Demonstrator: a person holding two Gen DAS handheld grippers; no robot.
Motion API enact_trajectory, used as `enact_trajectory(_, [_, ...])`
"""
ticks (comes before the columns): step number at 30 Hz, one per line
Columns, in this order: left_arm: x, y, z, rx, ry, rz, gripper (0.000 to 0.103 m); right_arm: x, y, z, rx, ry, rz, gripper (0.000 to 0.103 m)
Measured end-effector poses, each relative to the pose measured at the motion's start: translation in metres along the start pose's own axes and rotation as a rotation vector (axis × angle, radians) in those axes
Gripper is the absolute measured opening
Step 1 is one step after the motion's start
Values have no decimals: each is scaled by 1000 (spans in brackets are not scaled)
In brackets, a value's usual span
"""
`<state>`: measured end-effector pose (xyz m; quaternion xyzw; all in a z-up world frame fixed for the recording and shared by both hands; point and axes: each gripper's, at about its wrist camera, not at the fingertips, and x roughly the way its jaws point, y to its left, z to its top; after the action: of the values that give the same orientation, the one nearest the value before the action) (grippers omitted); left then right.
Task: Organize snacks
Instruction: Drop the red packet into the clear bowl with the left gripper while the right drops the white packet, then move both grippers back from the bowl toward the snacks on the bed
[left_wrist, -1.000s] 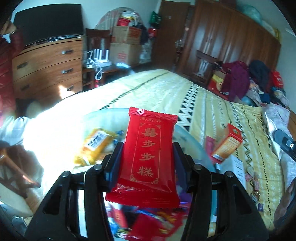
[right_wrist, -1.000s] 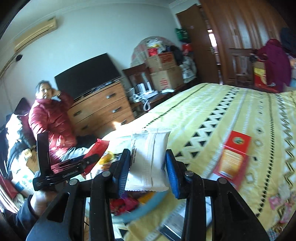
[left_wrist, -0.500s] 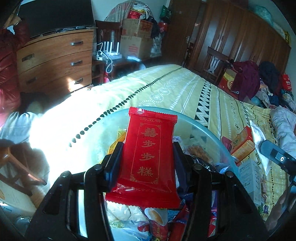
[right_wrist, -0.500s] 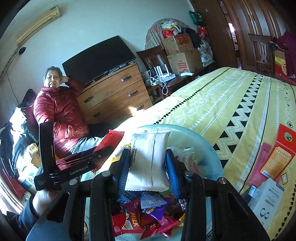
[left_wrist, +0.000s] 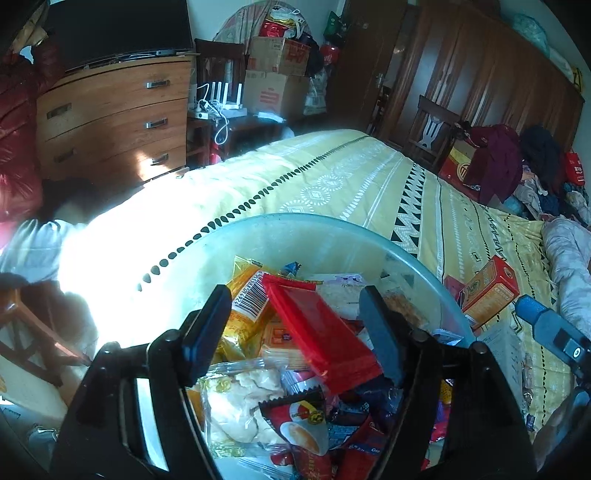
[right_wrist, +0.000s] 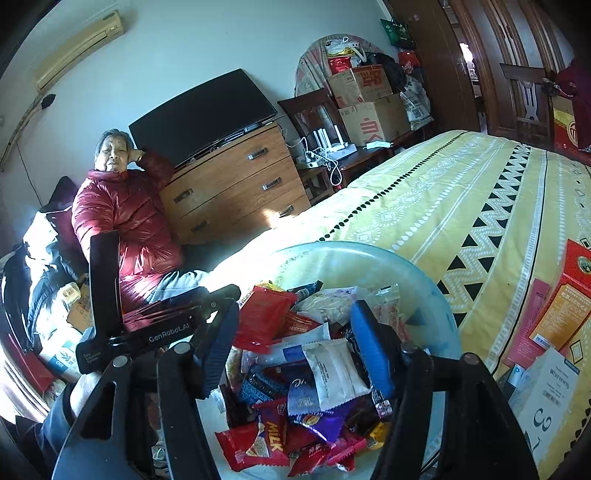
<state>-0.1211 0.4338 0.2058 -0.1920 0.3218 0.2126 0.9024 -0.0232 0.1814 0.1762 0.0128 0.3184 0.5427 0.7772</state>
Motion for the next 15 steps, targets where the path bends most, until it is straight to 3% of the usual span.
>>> enact_trajectory(9, [-32, -41, -7, 63, -63, -47, 73, -84, -1, -50, -23, -61, -70, 69])
enact_trajectory(15, [-63, -80, -19, 107, -118, -106, 81, -146, -15, -84, -17, -83, -170, 82])
